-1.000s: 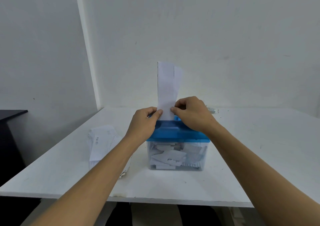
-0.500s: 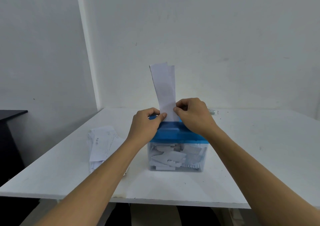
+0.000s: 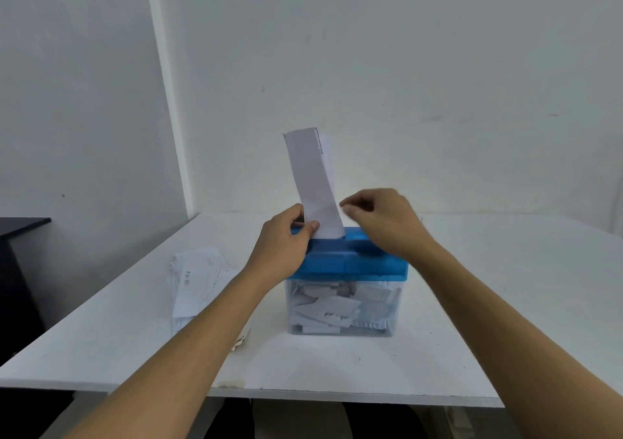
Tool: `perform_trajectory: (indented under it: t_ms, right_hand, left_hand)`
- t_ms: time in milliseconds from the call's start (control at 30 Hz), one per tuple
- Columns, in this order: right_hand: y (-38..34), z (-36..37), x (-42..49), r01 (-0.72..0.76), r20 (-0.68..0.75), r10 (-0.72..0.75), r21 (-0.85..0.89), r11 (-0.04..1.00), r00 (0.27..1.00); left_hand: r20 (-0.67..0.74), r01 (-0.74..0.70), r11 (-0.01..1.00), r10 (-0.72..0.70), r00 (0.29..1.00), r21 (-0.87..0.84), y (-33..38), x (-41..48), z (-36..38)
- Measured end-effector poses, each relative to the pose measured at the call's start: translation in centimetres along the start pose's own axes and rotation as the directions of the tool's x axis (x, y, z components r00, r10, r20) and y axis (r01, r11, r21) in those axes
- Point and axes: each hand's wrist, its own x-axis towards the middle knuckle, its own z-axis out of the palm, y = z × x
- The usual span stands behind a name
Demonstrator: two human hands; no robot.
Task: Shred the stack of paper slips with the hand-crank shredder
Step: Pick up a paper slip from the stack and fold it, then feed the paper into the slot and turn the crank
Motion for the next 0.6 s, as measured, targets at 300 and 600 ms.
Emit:
perform_trajectory:
  t_ms: [300,600]
  right_hand:
    - [6.1,-3.6,-1.9,0.056,-0.027,-0.062,-0.176,0.983,0.998]
    - [9.1,-2.5,-3.6,0.162,0.206,-0.081,-0.418,0.894,0.975]
  left_hand:
    - [0.017,0.006,1.000,-0.007,1.000,0.030,-0.5,0.0,0.3]
    - [0.043,0.035,0.999,-0.037,0.998,0.032,-0.5,-0.2,0.2]
